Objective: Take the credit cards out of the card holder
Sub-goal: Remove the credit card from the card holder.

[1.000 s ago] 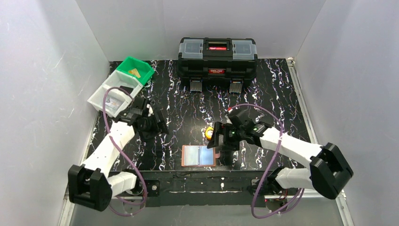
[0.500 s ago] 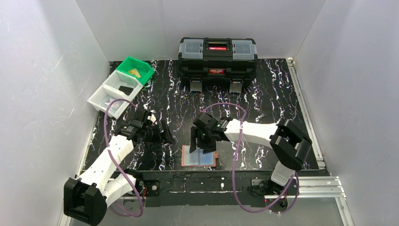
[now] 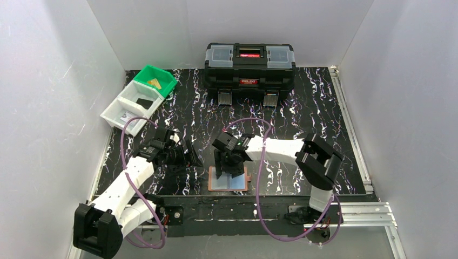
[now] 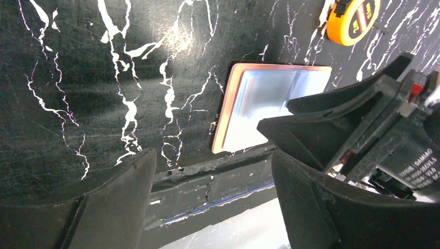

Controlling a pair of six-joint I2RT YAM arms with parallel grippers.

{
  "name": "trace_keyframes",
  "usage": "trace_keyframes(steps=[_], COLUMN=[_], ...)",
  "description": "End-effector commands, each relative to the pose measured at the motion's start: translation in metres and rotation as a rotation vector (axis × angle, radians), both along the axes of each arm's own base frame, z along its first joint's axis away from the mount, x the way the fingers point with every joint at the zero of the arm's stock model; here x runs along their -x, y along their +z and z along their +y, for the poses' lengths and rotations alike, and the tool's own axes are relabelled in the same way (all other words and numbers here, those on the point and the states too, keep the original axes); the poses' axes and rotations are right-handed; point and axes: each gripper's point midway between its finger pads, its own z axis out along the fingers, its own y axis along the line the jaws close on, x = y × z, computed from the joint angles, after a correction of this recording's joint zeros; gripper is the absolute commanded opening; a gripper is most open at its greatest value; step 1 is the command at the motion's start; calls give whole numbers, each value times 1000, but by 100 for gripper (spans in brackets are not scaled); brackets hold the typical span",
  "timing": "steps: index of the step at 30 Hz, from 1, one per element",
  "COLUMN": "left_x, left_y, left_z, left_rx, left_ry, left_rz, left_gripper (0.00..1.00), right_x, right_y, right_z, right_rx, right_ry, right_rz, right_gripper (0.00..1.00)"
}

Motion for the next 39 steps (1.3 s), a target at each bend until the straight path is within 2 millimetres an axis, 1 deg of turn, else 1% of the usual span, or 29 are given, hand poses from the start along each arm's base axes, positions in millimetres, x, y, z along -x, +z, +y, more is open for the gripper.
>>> trace_keyframes(steps=[1, 5, 9, 12, 17, 20, 21, 24, 31, 34, 39], left_x=[5, 5, 3, 3, 3, 2, 1, 0, -6, -7, -6], left_y=[-10, -17, -19, -21, -25, -24, -24, -23, -12, -12, -21], left_z=[0, 1, -1, -5, -14, -20, -23, -32, -60, -71, -88], left_rx=[6, -4, -3, -3, 10, 15, 16, 22, 52, 65, 90], left_ry=[39, 57, 57, 45, 37, 32, 28, 10, -58, -84, -129], left_rz=[32, 53, 66, 81, 110, 121, 122, 131, 108, 110, 135], left_gripper=[80, 80, 78, 76, 73, 69, 68, 63, 47, 43, 41], right_x=[1, 4, 10, 12, 17, 16, 18, 18, 21, 20, 19], right_y=[4, -2, -16, -22, -36, -42, -43, -44, -47, -49, -49], right_z=[5, 4, 0, -4, -22, -34, -35, -41, -42, -42, -43], right_rx=[34, 74, 107, 120, 138, 127, 100, 60, -22, -53, -79], right_ry=[57, 89, 113, 130, 136, 123, 121, 112, 121, 112, 106], right_rz=[-50, -61, -24, -15, 4, 7, 25, 35, 59, 71, 80], right_gripper=[70, 68, 66, 62, 40, 28, 24, 16, 12, 11, 11])
